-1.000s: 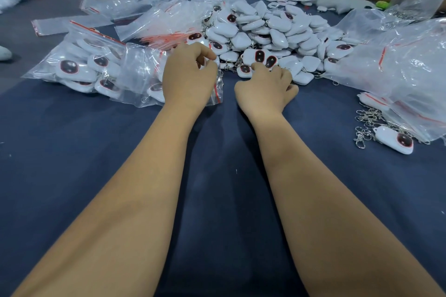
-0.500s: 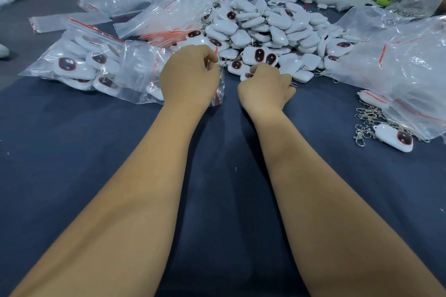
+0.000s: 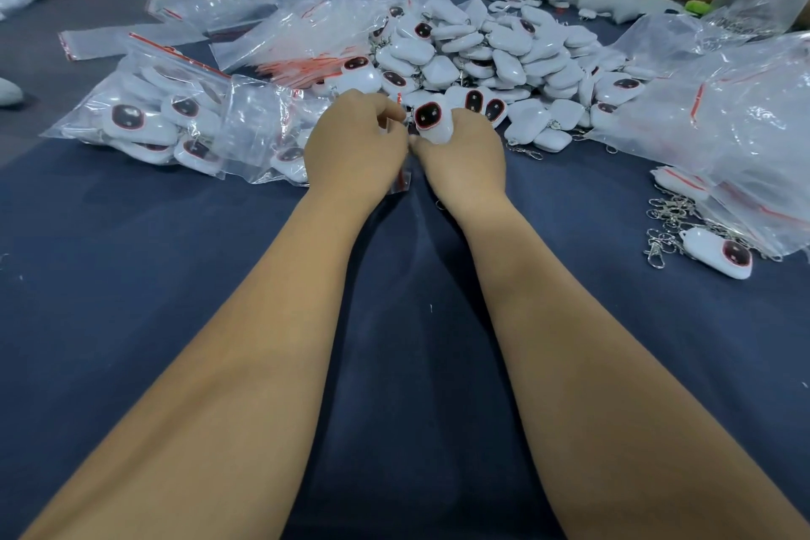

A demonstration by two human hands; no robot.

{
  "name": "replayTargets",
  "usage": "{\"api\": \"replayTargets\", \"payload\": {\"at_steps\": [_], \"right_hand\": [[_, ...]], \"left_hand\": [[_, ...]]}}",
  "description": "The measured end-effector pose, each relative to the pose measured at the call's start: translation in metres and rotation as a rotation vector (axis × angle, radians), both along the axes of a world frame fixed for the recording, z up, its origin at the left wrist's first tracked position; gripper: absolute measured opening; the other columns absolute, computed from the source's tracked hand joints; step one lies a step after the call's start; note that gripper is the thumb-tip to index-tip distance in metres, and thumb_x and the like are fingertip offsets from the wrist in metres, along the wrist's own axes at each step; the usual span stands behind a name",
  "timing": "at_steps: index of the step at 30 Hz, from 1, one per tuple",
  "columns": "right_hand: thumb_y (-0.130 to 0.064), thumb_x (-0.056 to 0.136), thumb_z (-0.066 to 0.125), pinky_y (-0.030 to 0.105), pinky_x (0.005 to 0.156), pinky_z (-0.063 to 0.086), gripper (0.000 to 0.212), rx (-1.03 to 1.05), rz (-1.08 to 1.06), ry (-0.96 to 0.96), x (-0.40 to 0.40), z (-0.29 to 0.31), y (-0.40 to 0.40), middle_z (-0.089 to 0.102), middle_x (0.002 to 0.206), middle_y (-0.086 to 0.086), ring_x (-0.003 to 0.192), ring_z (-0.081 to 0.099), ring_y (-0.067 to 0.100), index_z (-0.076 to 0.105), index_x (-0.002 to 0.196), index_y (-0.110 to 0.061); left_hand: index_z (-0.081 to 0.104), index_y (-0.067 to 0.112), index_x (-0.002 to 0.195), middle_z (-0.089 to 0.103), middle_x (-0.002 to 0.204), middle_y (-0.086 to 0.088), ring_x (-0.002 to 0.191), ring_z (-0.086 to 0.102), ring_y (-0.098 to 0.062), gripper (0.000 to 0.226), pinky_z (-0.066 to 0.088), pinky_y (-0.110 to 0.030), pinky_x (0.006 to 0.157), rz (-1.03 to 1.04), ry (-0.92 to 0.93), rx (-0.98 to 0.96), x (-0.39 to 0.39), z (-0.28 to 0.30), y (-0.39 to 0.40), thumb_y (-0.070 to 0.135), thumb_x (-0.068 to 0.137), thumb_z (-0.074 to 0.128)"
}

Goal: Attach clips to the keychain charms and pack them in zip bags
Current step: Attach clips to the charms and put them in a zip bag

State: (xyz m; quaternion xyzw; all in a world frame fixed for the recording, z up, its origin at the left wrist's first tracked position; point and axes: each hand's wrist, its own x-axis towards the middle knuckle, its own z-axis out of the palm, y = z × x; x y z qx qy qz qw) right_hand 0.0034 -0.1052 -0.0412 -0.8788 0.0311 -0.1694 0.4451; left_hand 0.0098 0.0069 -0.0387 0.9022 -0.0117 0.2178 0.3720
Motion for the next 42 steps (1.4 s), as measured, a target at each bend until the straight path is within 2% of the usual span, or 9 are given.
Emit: {"api": "replayTargets", "payload": {"at_steps": [3, 6, 8, 13, 20, 28, 32, 37, 42], "right_hand": [[-0.031, 0.095, 0.058, 0.023, 0.06, 0.035, 0.032, 0.184, 0.038, -0.042, -0.001, 0.002, 0.005, 0.054, 0.071, -0.008, 0.067, 0.049, 0.008, 0.045, 0.067, -0.023], [-0.024, 0.097, 0.054, 0.026, 0.071, 0.043, 0.013, 0.379, 0.092, -0.025, 0.0, 0.003, 0.011, 0.057, 0.087, -0.002, 0.083, 0.053, 0.015, 0.049, 0.088, -0.017], [-0.018, 0.096, 0.054, 0.026, 0.07, 0.044, 0.008, 0.441, 0.104, 0.013, 0.001, 0.004, 0.012, 0.054, 0.086, -0.003, 0.081, 0.052, 0.015, 0.048, 0.091, -0.016], [0.002, 0.089, 0.048, 0.015, 0.046, 0.04, 0.025, 0.62, 0.168, 0.069, -0.001, 0.01, 0.007, 0.054, 0.071, -0.003, 0.053, 0.051, 0.006, 0.045, 0.073, -0.017], [0.004, 0.088, 0.052, 0.012, 0.046, 0.041, 0.028, 0.591, 0.218, -0.009, -0.001, 0.006, 0.006, 0.058, 0.061, -0.007, 0.049, 0.052, 0.0, 0.059, 0.071, -0.017], [0.004, 0.087, 0.058, 0.025, 0.067, 0.048, 0.018, 0.604, 0.225, 0.026, 0.004, 0.001, 0.006, 0.068, 0.085, 0.005, 0.073, 0.059, 0.01, 0.062, 0.091, -0.013], [0.003, 0.088, 0.058, 0.024, 0.075, 0.053, 0.025, 0.624, 0.198, 0.032, 0.007, -0.001, 0.006, 0.072, 0.098, 0.006, 0.085, 0.066, 0.012, 0.059, 0.107, -0.013], [0.005, 0.088, 0.058, 0.031, 0.085, 0.057, 0.026, 0.588, 0.211, 0.024, 0.008, -0.002, 0.006, 0.073, 0.098, 0.009, 0.092, 0.069, 0.018, 0.06, 0.104, -0.015], [0.002, 0.086, 0.056, 0.021, 0.059, 0.047, 0.025, 0.561, 0.233, 0.021, 0.004, 0.002, 0.004, 0.069, 0.077, 0.0, 0.063, 0.059, 0.006, 0.064, 0.095, -0.019]], "left_hand": [[0.071, 0.033, 0.108, 0.06, 0.111, 0.007, 0.099, 0.058, -0.016, 0.03, 0.032, -0.026, 0.072, 0.006, 0.008, -0.011, 0.001, 0.0, -0.001, 0.024, 0.089, 0.05], [0.071, 0.034, 0.109, 0.06, 0.117, 0.005, 0.104, 0.057, -0.016, 0.03, 0.03, -0.026, 0.072, 0.018, 0.002, -0.014, 0.001, -0.001, -0.001, 0.024, 0.091, 0.049], [0.071, 0.034, 0.109, 0.06, 0.119, 0.005, 0.105, 0.056, -0.015, 0.03, 0.03, -0.025, 0.073, 0.024, -0.001, -0.028, 0.001, -0.001, -0.002, 0.024, 0.093, 0.048], [0.071, 0.031, 0.11, 0.06, 0.12, 0.005, 0.106, 0.055, -0.015, 0.031, 0.031, -0.024, 0.075, 0.016, -0.004, -0.057, 0.001, -0.001, -0.002, 0.021, 0.093, 0.047], [0.073, 0.031, 0.109, 0.062, 0.12, 0.006, 0.105, 0.056, -0.015, 0.032, 0.033, -0.025, 0.076, 0.009, 0.006, -0.12, 0.001, 0.001, -0.002, 0.023, 0.091, 0.047], [0.074, 0.031, 0.099, 0.063, 0.112, 0.004, 0.093, 0.051, -0.014, 0.028, 0.033, -0.027, 0.072, -0.017, 0.0, -0.123, 0.0, 0.0, -0.002, 0.025, 0.09, 0.047], [0.073, 0.028, 0.092, 0.061, 0.107, 0.003, 0.088, 0.05, -0.014, 0.025, 0.032, -0.028, 0.071, -0.014, -0.004, -0.117, 0.0, -0.001, -0.001, 0.028, 0.09, 0.048], [0.071, 0.021, 0.089, 0.057, 0.099, 0.003, 0.083, 0.048, -0.017, 0.024, 0.028, -0.029, 0.061, -0.007, 0.0, -0.081, 0.001, -0.001, -0.001, 0.028, 0.091, 0.048], [0.067, 0.027, 0.084, 0.057, 0.099, 0.007, 0.083, 0.049, -0.015, 0.02, 0.025, -0.019, 0.056, -0.001, 0.015, -0.089, 0.001, 0.001, -0.002, 0.036, 0.091, 0.051]]}}
